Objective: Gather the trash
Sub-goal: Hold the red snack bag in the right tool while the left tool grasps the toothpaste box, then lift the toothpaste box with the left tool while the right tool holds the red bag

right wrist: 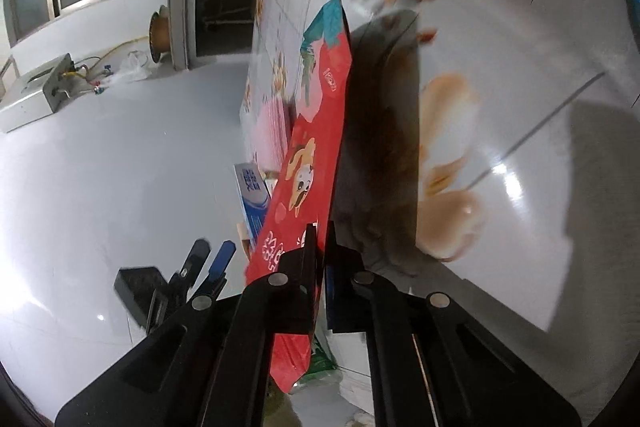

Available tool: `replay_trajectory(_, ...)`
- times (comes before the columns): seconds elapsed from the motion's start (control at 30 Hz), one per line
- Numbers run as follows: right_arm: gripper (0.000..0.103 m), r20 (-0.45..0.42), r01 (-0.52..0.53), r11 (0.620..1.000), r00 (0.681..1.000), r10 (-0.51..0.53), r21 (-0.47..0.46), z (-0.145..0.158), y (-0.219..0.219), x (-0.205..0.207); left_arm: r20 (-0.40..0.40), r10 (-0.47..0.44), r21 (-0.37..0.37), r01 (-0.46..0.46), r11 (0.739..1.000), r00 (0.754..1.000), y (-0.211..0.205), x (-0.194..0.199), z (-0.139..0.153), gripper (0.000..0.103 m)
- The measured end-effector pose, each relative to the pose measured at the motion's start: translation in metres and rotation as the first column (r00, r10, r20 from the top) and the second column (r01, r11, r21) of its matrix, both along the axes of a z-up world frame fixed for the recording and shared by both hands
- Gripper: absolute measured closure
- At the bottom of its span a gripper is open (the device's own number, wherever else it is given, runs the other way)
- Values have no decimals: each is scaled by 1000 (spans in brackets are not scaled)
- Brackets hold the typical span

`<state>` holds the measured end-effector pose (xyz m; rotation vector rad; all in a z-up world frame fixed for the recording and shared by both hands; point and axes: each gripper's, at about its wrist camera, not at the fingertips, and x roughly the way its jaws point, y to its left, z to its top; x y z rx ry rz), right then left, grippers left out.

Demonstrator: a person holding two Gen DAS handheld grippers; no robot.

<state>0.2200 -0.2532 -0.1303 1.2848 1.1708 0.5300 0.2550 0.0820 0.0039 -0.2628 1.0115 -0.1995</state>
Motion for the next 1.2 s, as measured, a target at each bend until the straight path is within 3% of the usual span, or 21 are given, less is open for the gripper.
replay_trajectory(0.1, 99, 7, 12, 999, 1000, -12, -33, 4, -10, -2, -24, 53, 82, -50, 995, 998, -3, 15, -9, 30)
replay_trajectory(0.2, 99, 25, 10, 991, 1000, -7, -133, 7, -18, -8, -36, 81, 132, -75, 988, 996, -6, 24, -17, 29)
replay_trajectory(0.37, 99, 55, -29, 978, 998, 41, -205, 10, -21, -17, -43, 59, 195, -49, 980, 997, -17, 31, -28, 30)
replay_trajectory(0.43, 99, 62, -34, 977, 997, 48, -213, 11, -21, -17, -34, 40, 211, -32, 977, 999, -19, 30, -30, 37)
replay_trajectory(0.77, 99, 70, -42, 976, 996, 58, -212, 10, -13, -8, -32, -31, 143, 35, 989, 999, -24, 20, -27, 51)
replay_trajectory(0.93, 99, 64, -43, 976, 996, 58, -212, 12, -9, -1, -45, -66, 167, 72, 983, 997, -35, 16, -28, 50)
replay_trajectory(1.0, 99, 62, -42, 977, 996, 56, -211, 13, -8, 1, -77, -68, 163, 79, 983, 995, -37, 17, -31, 45)
replay_trajectory(1.2, 99, 51, -41, 980, 997, 52, -197, 10, -8, 3, -109, -63, 143, 79, 987, 992, -36, 13, -41, 43)
